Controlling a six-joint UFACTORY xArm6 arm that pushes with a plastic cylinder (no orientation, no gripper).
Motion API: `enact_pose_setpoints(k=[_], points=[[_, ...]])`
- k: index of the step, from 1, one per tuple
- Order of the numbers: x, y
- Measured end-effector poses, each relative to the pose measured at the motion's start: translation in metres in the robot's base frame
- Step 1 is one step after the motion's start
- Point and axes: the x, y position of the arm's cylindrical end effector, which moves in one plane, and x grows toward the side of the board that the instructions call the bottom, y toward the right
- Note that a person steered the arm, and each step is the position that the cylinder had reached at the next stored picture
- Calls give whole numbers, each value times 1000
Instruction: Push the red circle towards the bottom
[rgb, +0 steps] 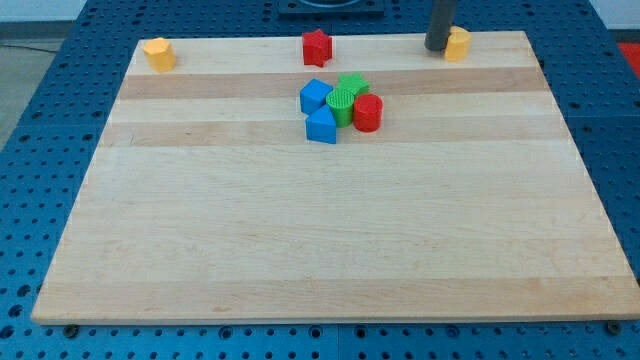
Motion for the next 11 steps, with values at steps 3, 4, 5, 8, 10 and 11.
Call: enact_pose_setpoints(k=[3,4,5,8,10,11], points=[[2,-5],[31,-29],[70,-51],[137,-114],[191,-141],[220,-141]])
